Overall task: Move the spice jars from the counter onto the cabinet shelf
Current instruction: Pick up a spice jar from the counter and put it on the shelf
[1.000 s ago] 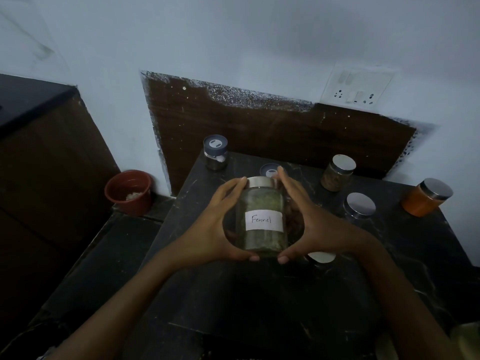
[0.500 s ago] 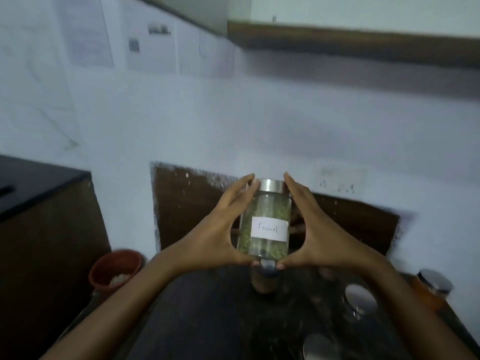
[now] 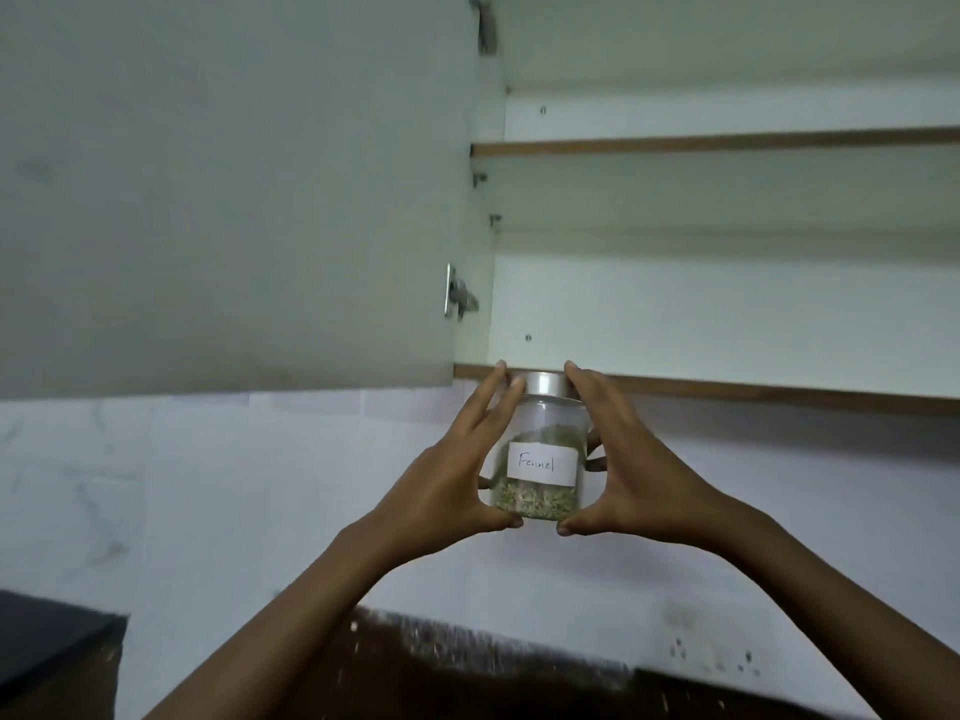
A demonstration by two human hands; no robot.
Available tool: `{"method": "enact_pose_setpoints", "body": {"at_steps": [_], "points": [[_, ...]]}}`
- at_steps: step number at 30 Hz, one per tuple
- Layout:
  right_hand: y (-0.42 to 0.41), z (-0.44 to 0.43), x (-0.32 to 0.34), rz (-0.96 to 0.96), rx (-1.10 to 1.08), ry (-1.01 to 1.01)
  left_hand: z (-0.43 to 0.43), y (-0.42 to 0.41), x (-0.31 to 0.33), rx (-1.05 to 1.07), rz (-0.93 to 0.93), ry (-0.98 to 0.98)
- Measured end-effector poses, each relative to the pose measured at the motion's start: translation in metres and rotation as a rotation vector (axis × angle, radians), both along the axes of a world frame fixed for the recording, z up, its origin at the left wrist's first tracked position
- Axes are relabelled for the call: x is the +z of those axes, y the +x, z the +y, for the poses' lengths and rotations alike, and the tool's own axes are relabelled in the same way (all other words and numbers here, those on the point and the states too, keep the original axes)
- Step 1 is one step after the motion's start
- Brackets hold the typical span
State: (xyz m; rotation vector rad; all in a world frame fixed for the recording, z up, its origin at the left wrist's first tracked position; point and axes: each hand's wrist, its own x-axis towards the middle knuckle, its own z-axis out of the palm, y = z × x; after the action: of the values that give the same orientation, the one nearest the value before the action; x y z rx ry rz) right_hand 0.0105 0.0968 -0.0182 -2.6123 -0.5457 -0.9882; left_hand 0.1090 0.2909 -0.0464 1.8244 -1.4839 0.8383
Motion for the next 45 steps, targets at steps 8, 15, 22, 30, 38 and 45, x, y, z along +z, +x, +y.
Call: {"method": "enact_pose_setpoints", "body": {"at_steps": [8,15,22,30,38,45], "points": [[0.06,-0.012,0.092,-0.269,-0.098,-0.067,-0.048,0.057,0.047,0.272,0.114,-0.311],[0.118,-0.028,0.114,-0.233,-0.189,-0.033,-0.082,0.086,0.021,0.647,0.045,0.042],[0.149,-0.034,0.127,0.035,-0.068,0.138,-0.078,0.1,0.01,0.658,-0.043,0.039],[0.18,-0.018,0.121,-0.022,-0.023,0.318,-0.081,0.104,0.009,0.657,-0.03,0.032],[0.165,-0.013,0.097,-0.085,-0.112,0.338,-0.083,0.099,0.009,0.682,0.015,0.035],[0.087,-0.001,0.02,-0.319,-0.184,0.309,-0.081,0.058,-0.05,0.419,0.114,-0.063]]}}
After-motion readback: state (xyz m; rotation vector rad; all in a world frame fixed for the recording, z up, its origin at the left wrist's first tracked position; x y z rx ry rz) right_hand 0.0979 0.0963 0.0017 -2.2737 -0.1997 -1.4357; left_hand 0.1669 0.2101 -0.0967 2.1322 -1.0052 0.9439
